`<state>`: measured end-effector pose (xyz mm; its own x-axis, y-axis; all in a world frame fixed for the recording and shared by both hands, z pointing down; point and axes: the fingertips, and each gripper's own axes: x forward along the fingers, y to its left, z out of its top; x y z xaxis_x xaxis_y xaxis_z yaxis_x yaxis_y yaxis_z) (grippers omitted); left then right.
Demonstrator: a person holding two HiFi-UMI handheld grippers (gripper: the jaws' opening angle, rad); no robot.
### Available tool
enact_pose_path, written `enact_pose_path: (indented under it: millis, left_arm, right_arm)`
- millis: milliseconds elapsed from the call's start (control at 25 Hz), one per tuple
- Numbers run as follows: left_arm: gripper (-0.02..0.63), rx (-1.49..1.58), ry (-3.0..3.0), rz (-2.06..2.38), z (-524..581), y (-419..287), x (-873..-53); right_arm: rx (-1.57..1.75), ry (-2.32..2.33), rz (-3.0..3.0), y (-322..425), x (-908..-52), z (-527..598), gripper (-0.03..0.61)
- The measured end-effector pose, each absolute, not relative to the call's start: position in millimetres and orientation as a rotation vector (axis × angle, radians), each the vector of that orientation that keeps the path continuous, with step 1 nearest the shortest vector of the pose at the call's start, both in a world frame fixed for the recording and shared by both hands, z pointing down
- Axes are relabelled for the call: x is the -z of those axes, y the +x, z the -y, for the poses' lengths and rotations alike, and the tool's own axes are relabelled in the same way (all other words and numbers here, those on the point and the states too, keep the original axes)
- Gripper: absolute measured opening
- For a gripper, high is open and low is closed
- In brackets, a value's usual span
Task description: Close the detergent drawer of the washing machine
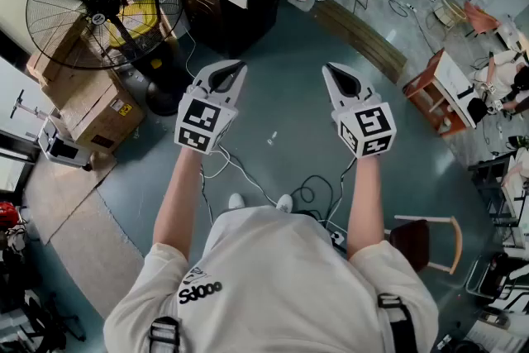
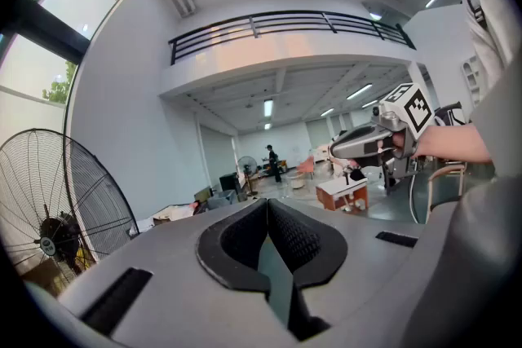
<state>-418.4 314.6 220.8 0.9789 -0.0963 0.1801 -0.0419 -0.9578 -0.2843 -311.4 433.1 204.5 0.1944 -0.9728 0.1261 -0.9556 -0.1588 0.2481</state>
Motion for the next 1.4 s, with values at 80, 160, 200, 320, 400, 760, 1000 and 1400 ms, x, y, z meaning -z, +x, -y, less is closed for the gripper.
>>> enact_pose_path:
  millis: [80,160,200,320,400,760,1000,1400]
  left_arm:
    - [0.018,0.276,-2.843,-0.106,-318,-414,-220]
    - [0.018,0.275,-2.844,-0.112,-322,-409,-220]
    - [0.018,0.276,-2.845,-0.115,-325,-405,-220]
    - [0.018,0.286,-2.842,-0.127,-331,-393,-222]
    - [0.018,0.29,-2.839,-0.146,-335,-384,-224]
    - [0.018,0.313,-2.856,-0.2,-361,-340,-241]
    - [0.018,0.342,-2.843,-0.194,-342,-308,-249]
    - [0.018,0.281,-2.895,-0.131,-186,-212,-267]
  right_arm:
    - [0.092,2.196,1.842,-307,-205,-437,0.005]
    - [0.096,2.199,1.84,-300,-205,-441,0.005]
    - [0.1,2.207,1.833,-294,-205,-444,0.005]
    - [0.115,2.23,1.819,-276,-204,-451,0.005]
    - [0.114,2.233,1.845,-267,-205,-456,0.005]
    - [0.032,2.148,1.962,-217,-226,-481,0.005]
    - [0.046,2.122,2.055,-192,-230,-458,0.005]
    - [0.059,2.135,1.99,-108,-242,-316,0.005]
